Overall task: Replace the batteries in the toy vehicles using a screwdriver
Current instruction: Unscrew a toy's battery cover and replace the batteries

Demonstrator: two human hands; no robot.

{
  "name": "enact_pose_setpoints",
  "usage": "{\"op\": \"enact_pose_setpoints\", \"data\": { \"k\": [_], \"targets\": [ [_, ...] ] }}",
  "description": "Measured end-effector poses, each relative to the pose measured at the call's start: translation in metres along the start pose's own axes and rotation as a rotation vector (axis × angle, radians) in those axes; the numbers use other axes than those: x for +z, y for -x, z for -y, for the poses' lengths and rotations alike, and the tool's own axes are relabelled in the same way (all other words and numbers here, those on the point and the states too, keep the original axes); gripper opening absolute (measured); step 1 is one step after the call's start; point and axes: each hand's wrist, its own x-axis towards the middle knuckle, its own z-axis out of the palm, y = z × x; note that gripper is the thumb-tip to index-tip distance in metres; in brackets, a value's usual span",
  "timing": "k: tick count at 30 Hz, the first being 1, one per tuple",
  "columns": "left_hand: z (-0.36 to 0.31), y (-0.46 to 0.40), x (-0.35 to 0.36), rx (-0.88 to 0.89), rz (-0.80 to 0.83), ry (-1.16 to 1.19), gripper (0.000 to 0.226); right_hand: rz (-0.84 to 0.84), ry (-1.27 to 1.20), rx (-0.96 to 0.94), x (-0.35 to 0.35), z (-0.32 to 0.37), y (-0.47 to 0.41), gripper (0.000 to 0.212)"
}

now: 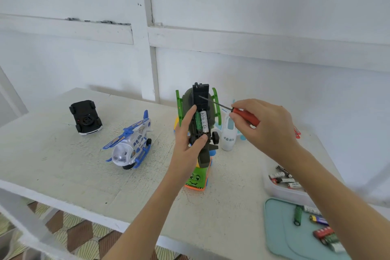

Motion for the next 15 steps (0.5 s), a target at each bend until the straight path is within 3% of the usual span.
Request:
{"op": "enact_pose_setpoints", "data": {
  "k": [5, 8, 15],
  "targets": [
    [0.003, 0.002, 0.002, 0.015, 0.069, -0.064, 0.064, 0.022, -0.025, 0.127, -0.015, 0.0, 0.022, 0.022],
    [0.004, 0.003, 0.012, 0.02, 0.115, -0.099, 0.064, 0.117, -0.029, 0.175, -0.028, -0.003, 0.042, 0.024],
    [0.0, 0.002, 0.069, 0.053, 0.186, -0.145, 0.067, 0.202, 0.014, 0.251, -0.075, -0.033, 0.073, 0.017]
  ]
}}
